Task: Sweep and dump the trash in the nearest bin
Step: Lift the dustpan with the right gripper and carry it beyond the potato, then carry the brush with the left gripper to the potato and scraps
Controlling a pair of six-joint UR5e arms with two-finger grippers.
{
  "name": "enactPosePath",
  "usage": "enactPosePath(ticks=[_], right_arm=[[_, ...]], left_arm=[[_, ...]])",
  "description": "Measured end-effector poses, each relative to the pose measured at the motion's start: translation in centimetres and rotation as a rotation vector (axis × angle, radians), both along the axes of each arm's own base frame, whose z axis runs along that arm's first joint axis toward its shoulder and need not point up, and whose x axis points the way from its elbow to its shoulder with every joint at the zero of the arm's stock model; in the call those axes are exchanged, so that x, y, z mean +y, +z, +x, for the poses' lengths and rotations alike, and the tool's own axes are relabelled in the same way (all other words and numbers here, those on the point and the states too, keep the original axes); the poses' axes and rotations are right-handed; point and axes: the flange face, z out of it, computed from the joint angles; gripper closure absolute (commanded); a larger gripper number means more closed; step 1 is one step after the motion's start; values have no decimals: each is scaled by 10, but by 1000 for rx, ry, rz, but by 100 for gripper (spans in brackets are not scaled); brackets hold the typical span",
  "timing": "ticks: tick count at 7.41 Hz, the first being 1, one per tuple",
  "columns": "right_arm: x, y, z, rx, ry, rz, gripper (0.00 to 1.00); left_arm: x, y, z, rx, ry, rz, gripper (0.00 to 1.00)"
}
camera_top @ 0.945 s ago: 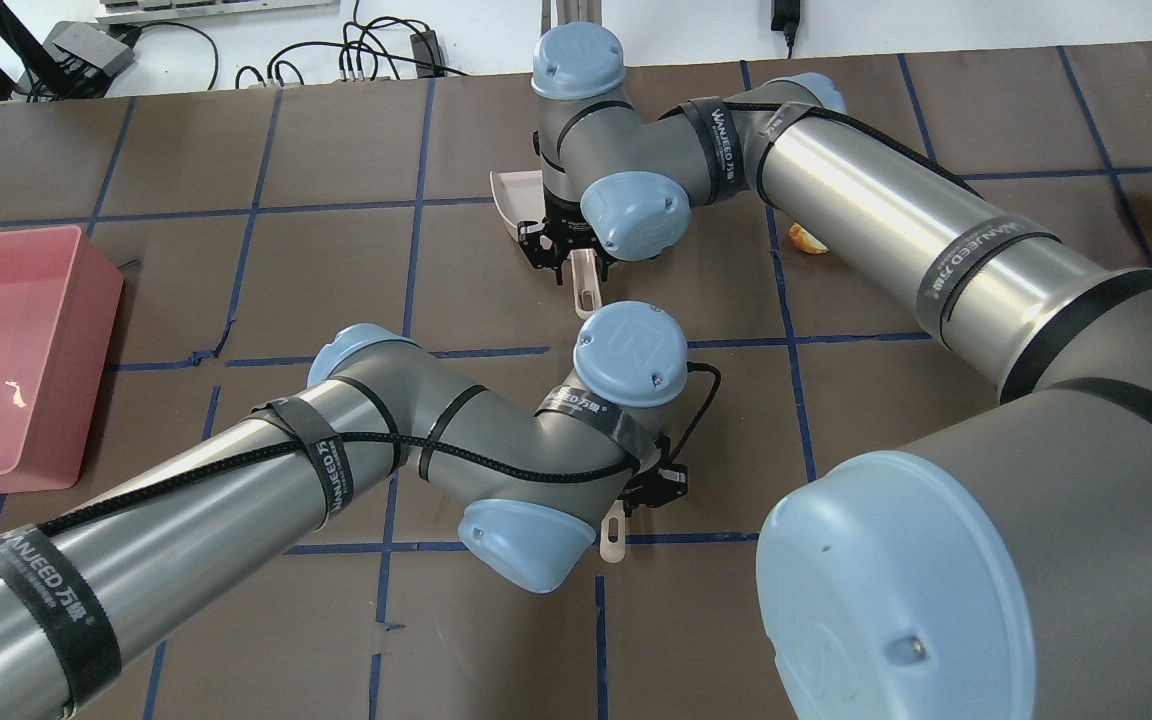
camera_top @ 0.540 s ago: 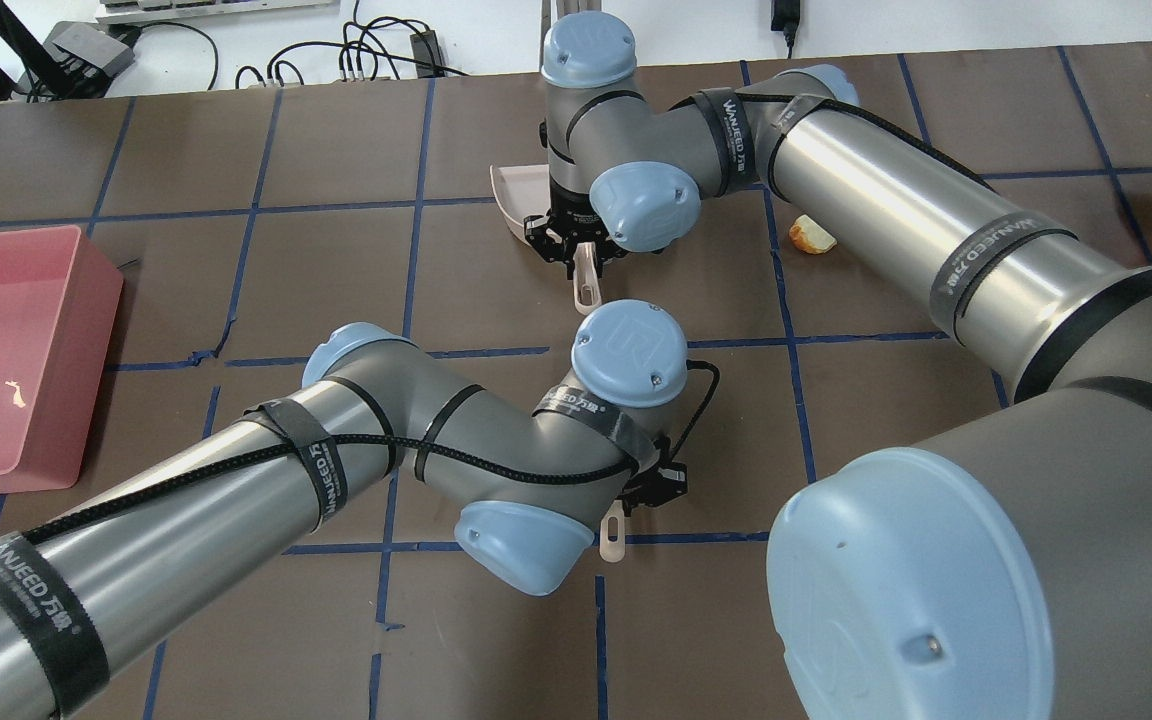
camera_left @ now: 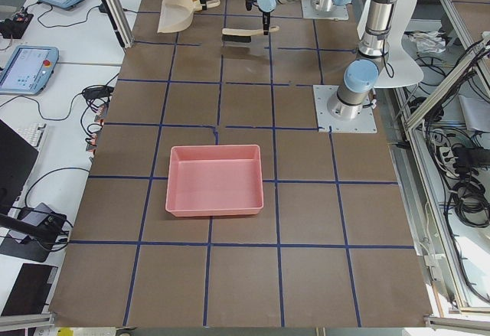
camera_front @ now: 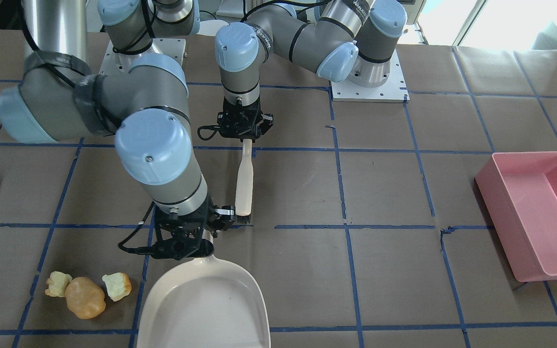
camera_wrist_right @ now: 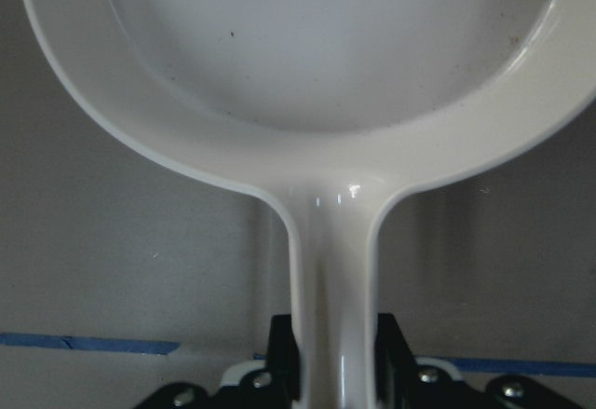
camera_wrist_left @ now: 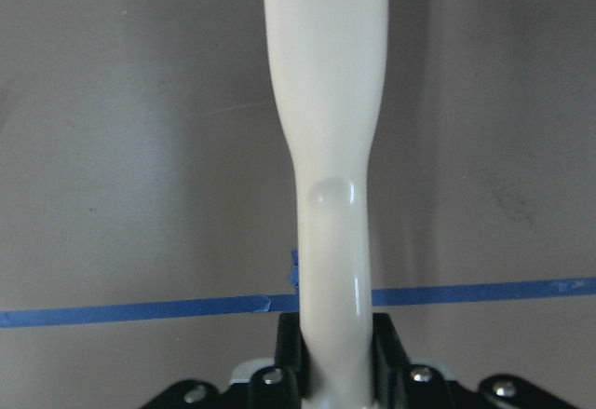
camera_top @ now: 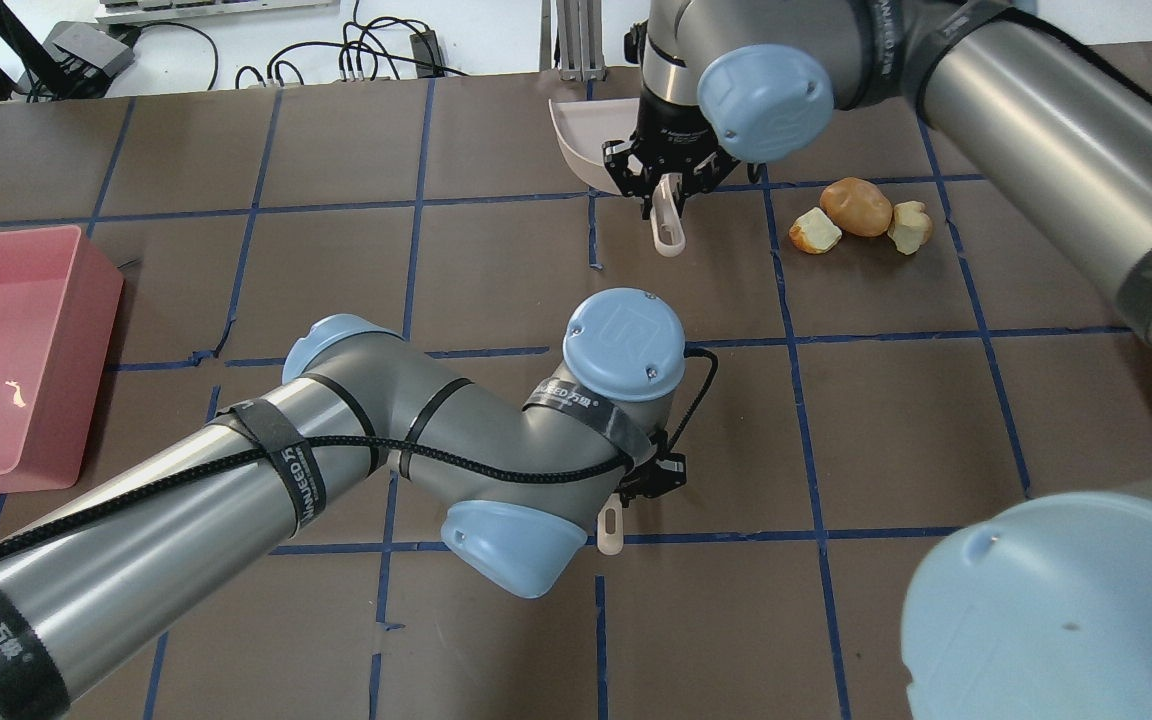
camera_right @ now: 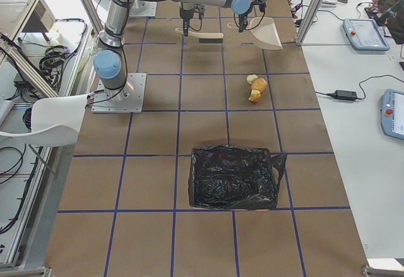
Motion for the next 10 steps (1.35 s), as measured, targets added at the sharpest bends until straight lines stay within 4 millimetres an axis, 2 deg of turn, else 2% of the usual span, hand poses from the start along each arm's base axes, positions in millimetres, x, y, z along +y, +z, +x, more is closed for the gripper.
enactPosePath(ticks=[2, 3, 5, 7, 9, 10], right_arm=[[22, 65, -78, 15, 65, 22, 83], [35, 89, -127, 25, 112, 51, 85], [54, 113, -223, 56, 224, 104, 86], [63, 111, -302, 64, 349, 138, 86], [78, 75, -385, 40, 459, 163, 86], [84, 51, -410, 55, 507, 163, 86]], left_arm=[[-16, 24, -8, 9, 39, -29, 100], [-33, 43, -17, 3, 47, -33, 100], [-79, 79, -44, 3, 56, -53, 100], [-128, 101, -72, 13, 45, -86, 100], [-176, 105, -98, 22, 20, -99, 100], [-197, 101, -109, 21, -1, -91, 100]])
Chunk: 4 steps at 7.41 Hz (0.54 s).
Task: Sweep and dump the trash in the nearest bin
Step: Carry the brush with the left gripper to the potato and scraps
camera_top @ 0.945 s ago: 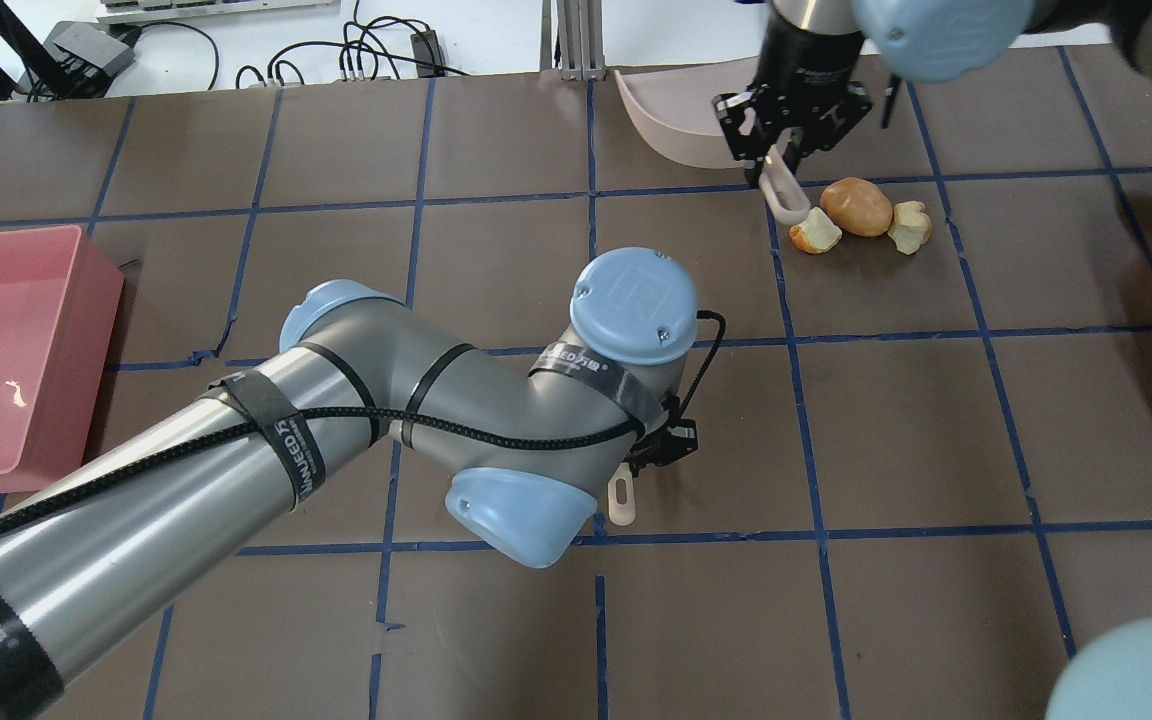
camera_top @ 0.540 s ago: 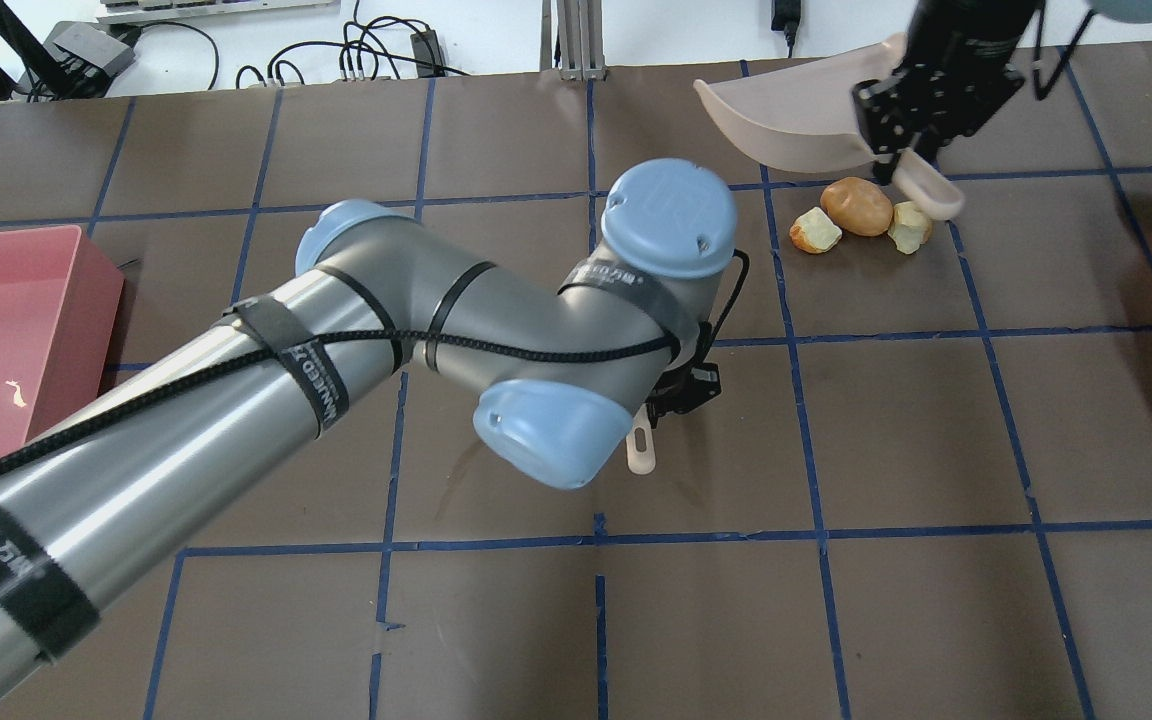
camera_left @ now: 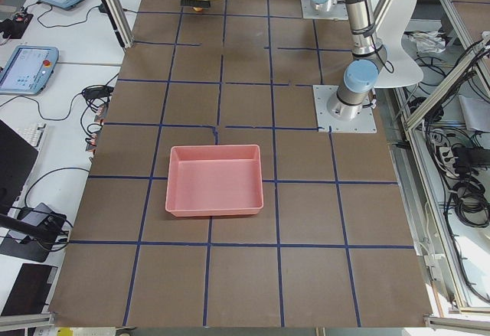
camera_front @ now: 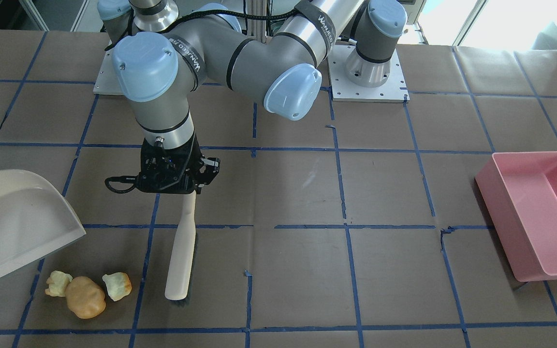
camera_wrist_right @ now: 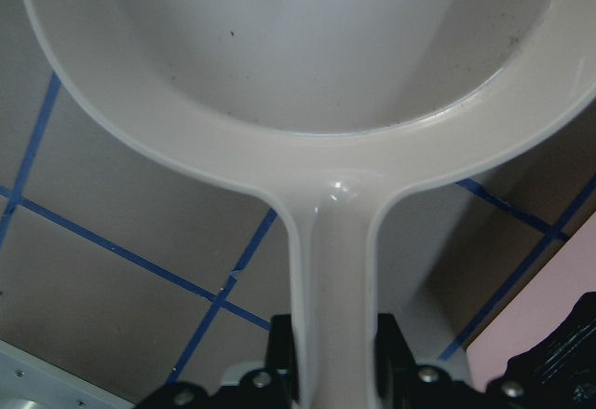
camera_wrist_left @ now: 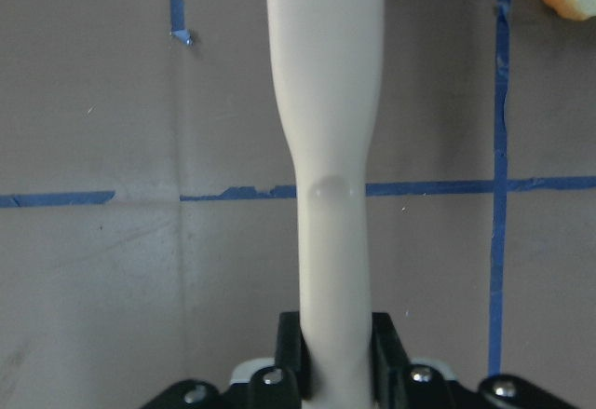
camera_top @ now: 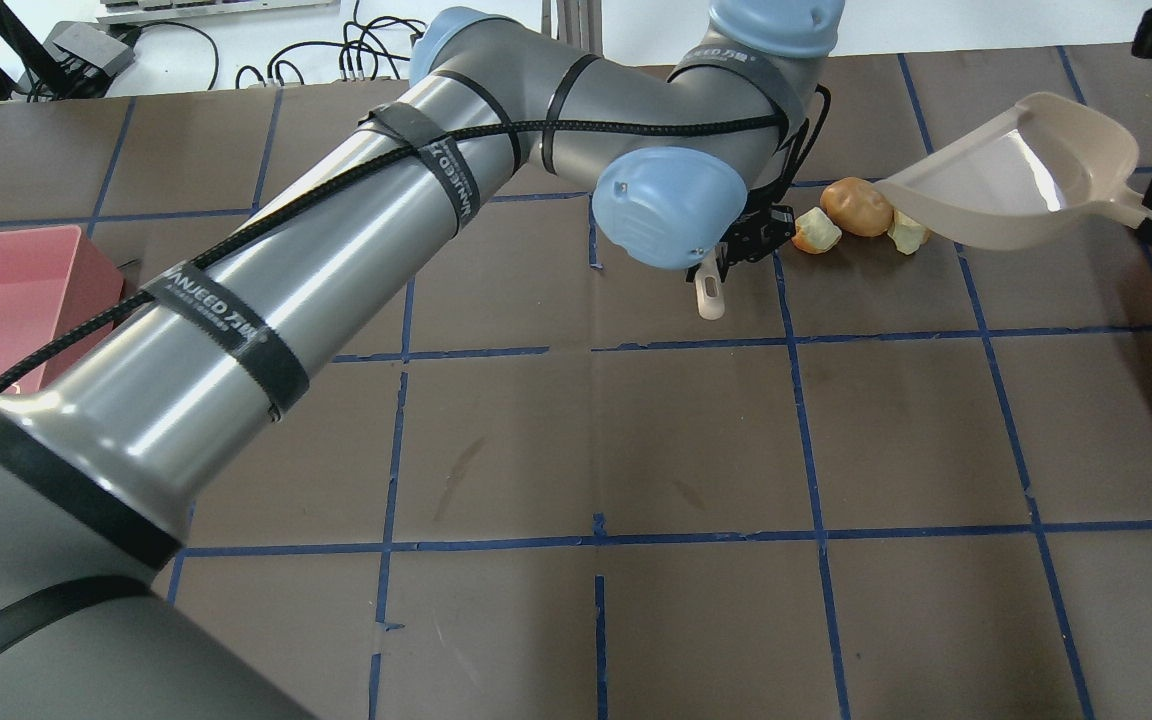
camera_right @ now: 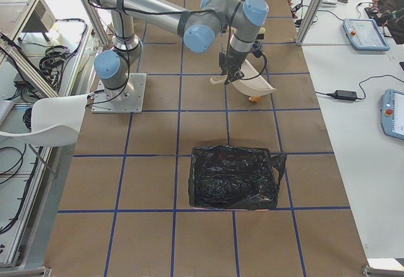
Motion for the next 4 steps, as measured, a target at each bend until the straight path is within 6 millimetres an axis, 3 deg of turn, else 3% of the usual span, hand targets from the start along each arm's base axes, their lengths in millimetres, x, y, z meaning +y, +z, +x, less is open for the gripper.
enactPosePath(ticks=[2, 4], right_arm=[[9, -27, -27, 25, 71, -10, 86], [19, -36, -56, 9, 141, -5, 86]], left_arm=[[-37, -14, -22, -8, -17, 19, 100], [-61, -38, -38, 1, -41, 29, 100]])
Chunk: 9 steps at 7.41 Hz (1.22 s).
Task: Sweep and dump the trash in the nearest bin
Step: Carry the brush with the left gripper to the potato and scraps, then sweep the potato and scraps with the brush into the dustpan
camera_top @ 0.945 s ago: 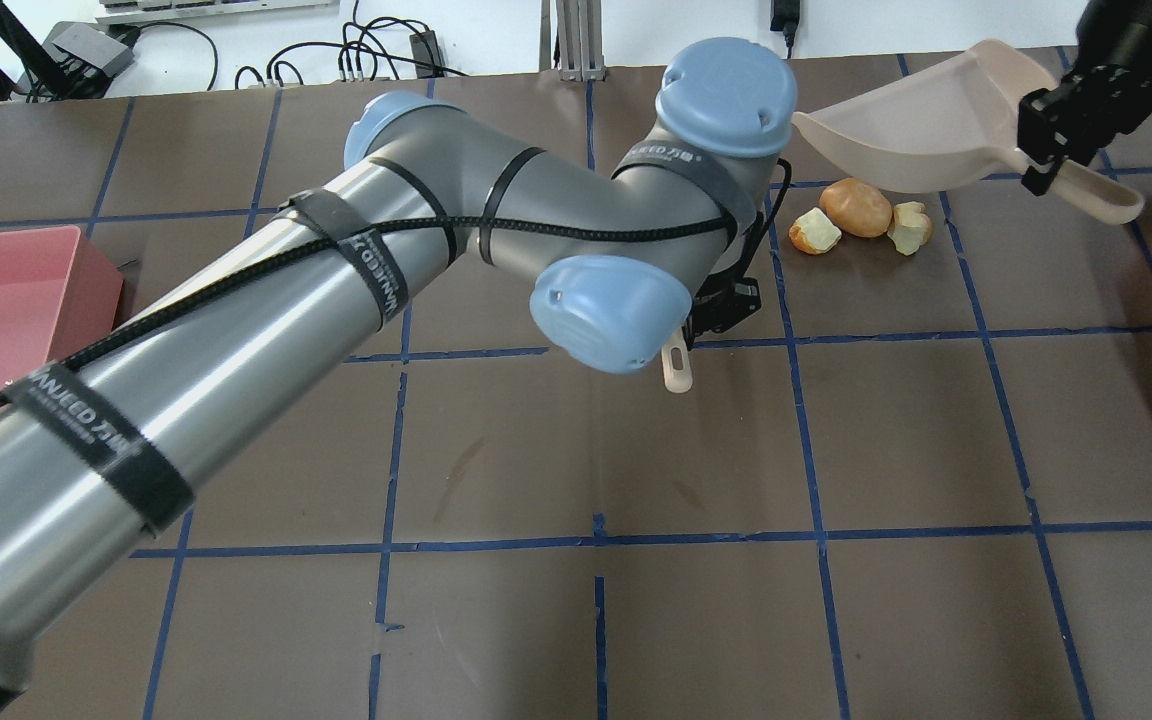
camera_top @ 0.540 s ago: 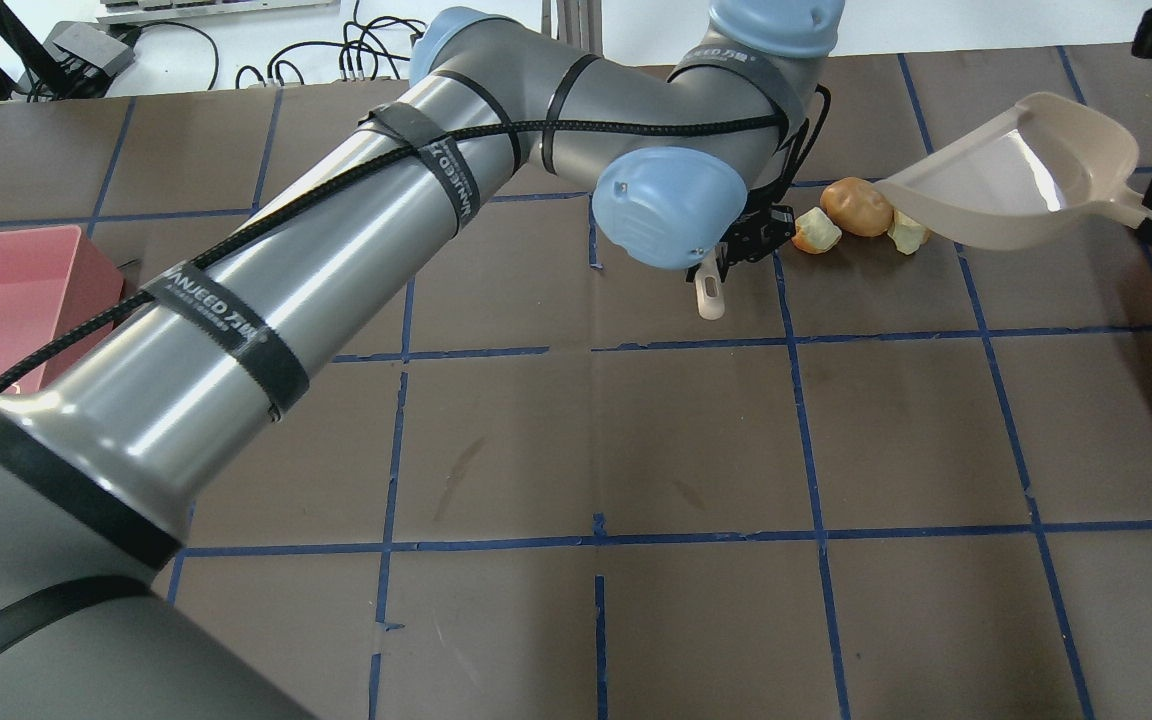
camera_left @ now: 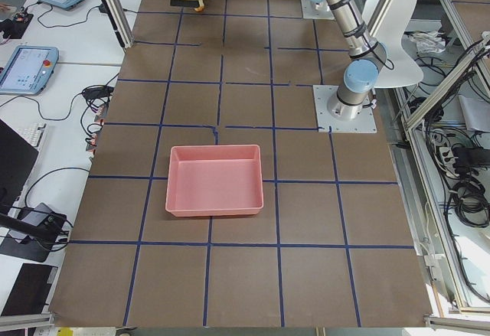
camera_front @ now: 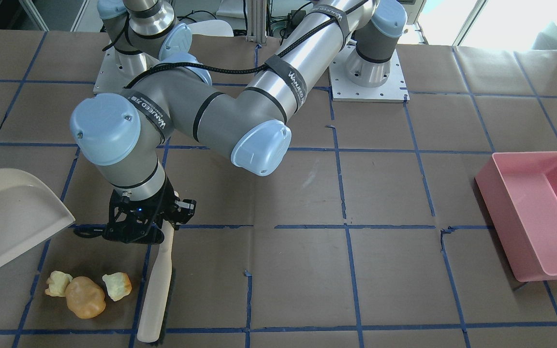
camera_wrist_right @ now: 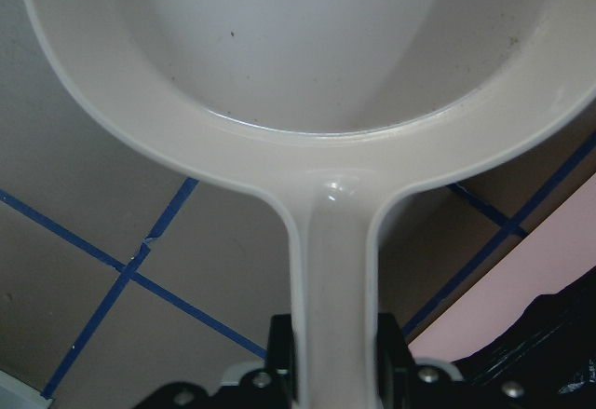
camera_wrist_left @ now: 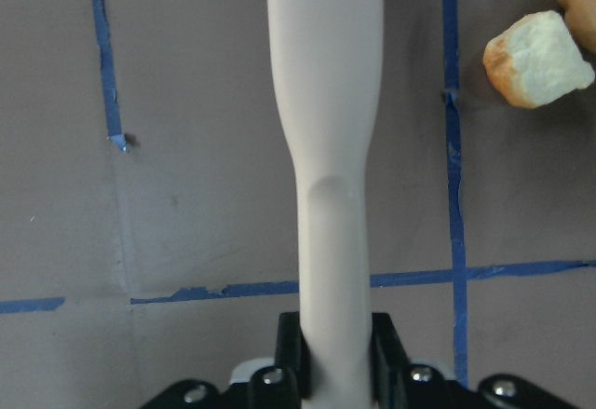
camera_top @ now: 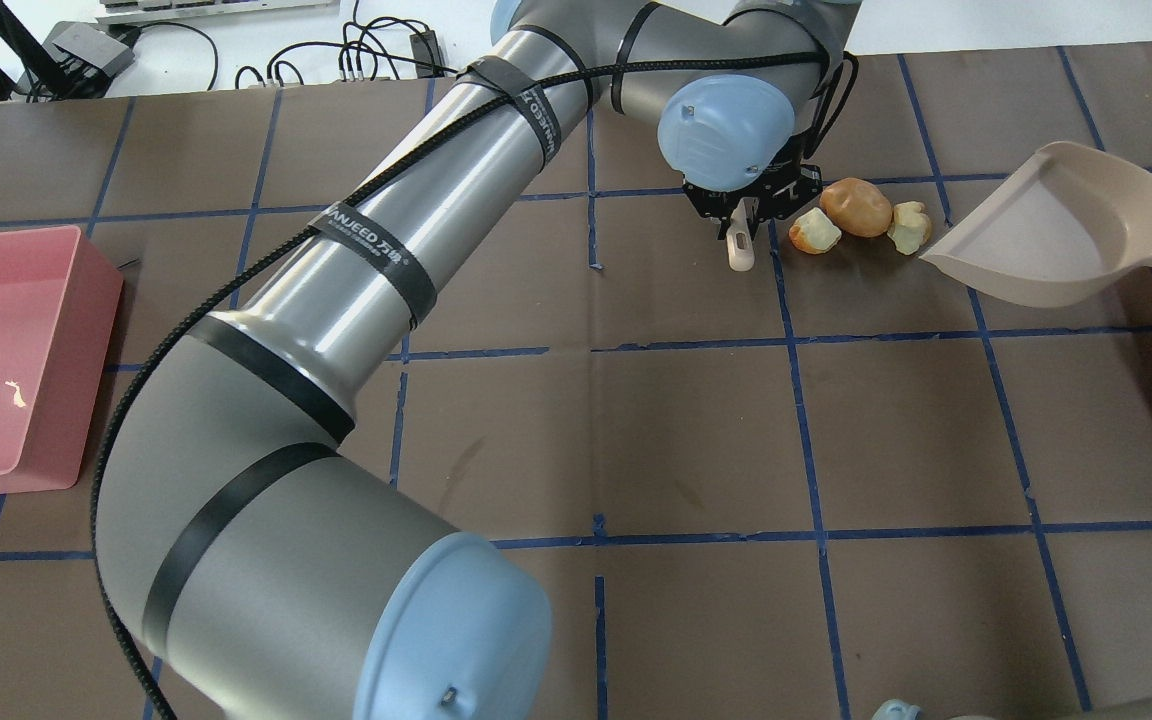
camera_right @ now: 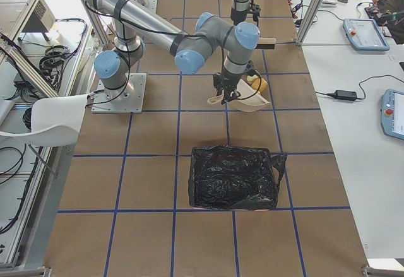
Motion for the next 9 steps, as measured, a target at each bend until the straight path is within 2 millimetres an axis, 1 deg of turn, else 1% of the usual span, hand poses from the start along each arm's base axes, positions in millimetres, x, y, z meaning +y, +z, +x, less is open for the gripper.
enactPosePath(ticks=[1, 2, 3, 5, 7, 8, 9], right_arm=[[1, -12, -14, -14, 31, 5, 86], [-1, -33, -25, -26, 58, 11, 86], [-4, -54, -31, -39, 82, 20, 86], [-12, -88, -38, -41, 98, 11, 86], [-16, -106, -40, -32, 101, -4, 86], [-17, -112, -40, -29, 100, -9, 86], [-17, -116, -40, -27, 99, -12, 86]], left_arm=[[-5, -14, -4, -2, -37, 11, 100], [-8, -25, -6, -6, -83, 23, 100], [-10, -34, -8, -9, -140, 32, 100], [-6, -45, -17, -14, -209, 38, 100], [2, -71, -35, -38, -219, 47, 100], [4, -78, -40, -42, -224, 47, 100], [7, -80, -45, -43, -232, 46, 100]])
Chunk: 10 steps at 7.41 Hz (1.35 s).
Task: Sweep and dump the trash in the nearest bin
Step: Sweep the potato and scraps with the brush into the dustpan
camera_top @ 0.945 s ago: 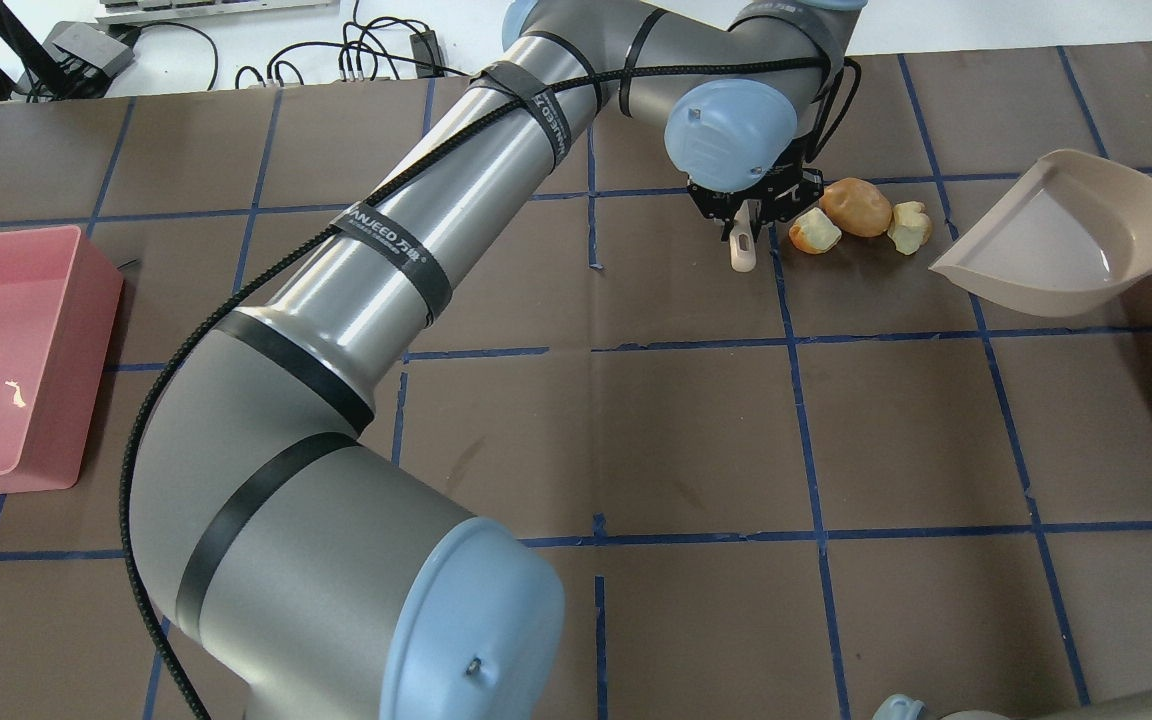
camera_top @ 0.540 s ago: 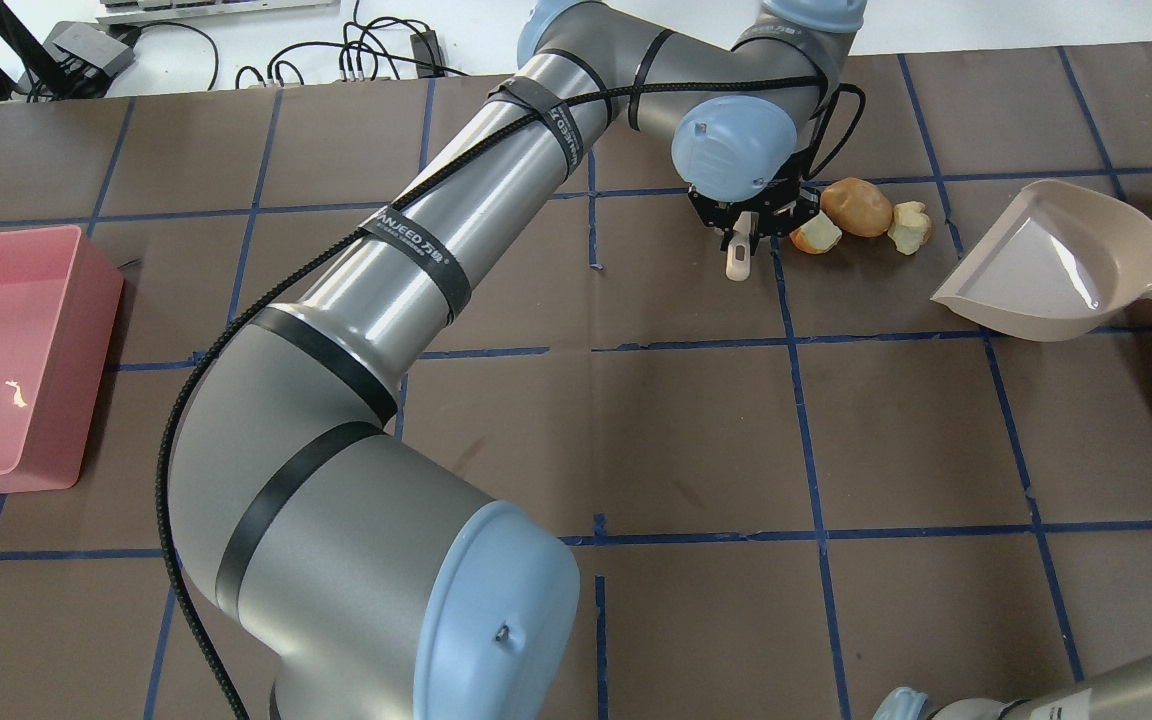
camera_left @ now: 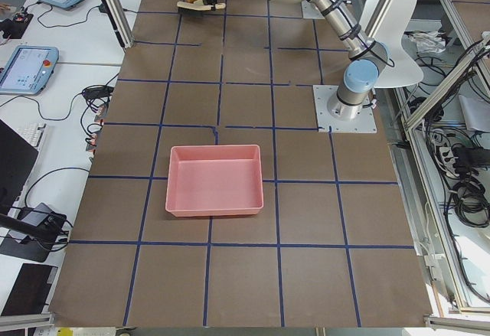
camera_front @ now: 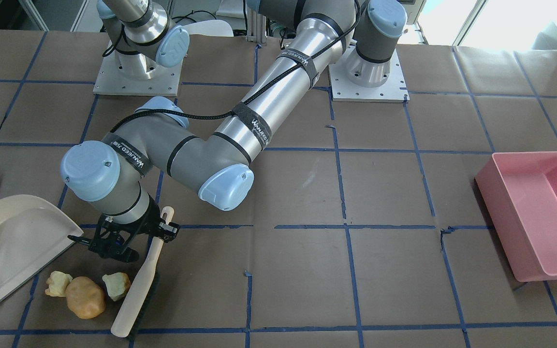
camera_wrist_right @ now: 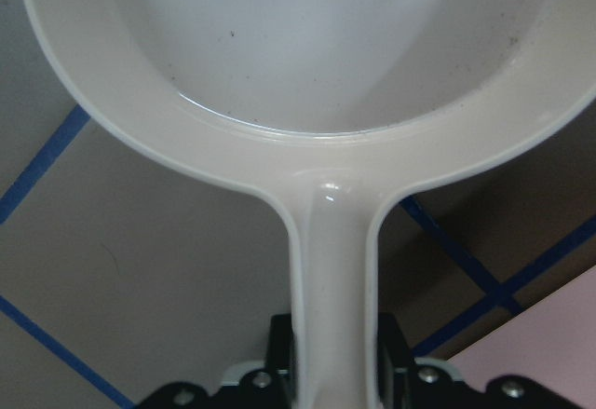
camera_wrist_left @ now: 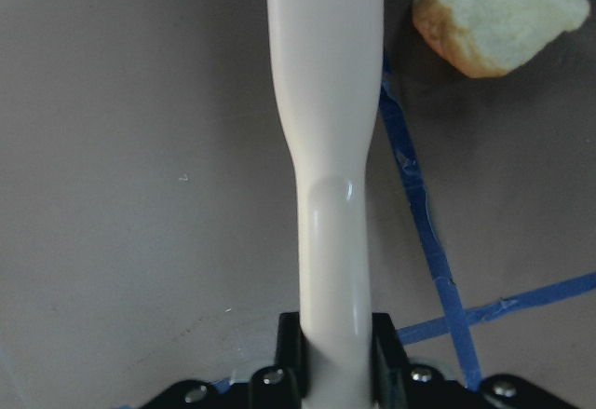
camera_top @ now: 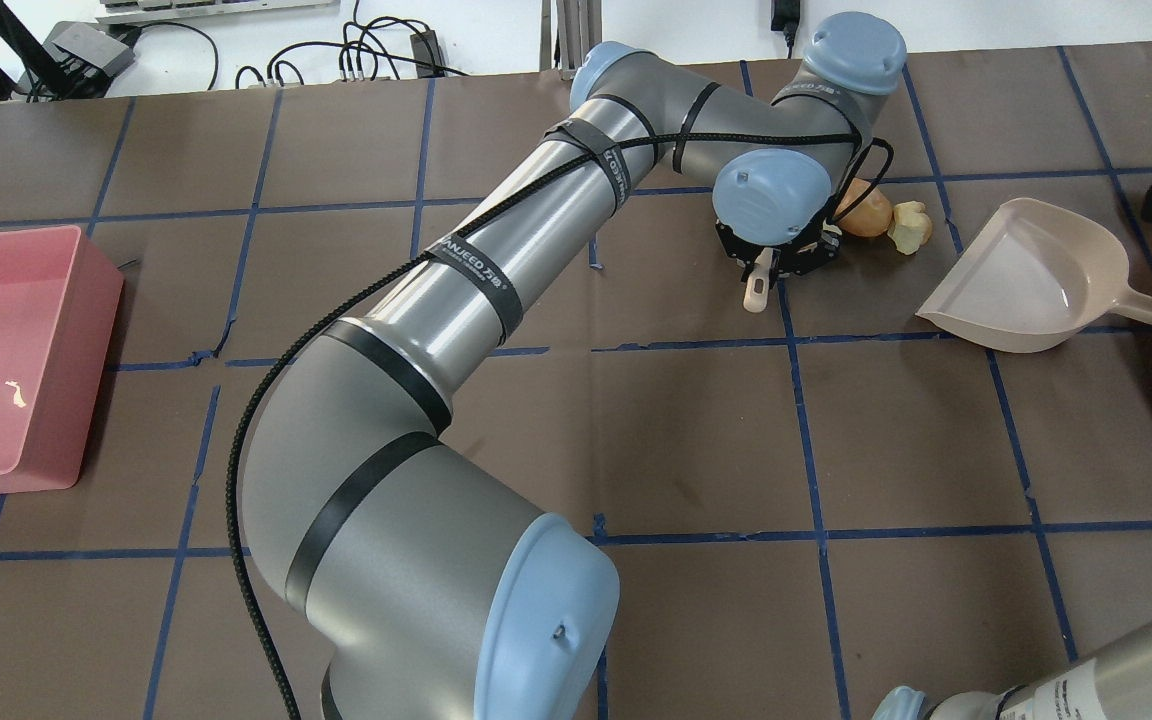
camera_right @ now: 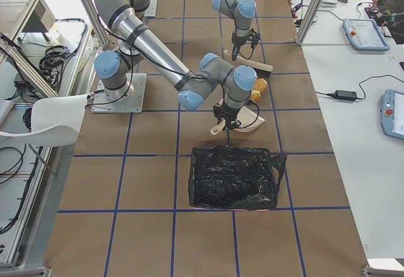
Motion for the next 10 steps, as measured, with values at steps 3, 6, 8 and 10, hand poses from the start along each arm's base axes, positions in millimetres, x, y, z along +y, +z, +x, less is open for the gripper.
enactPosePath(ticks=[3, 6, 8, 10], right_arm=[[-3, -2, 4, 4, 2, -7, 86], [-8, -9, 10, -18, 6, -14, 86], [-11, -9, 17, -24, 15, -18, 86], [-13, -9, 21, -24, 18, -20, 86]], left_arm=[[14, -7, -27, 36, -22, -44, 100], [52, 0, -75, 113, -101, -83, 100], [78, 7, -105, 181, -190, -93, 100], [96, 9, -121, 211, -243, -85, 100]])
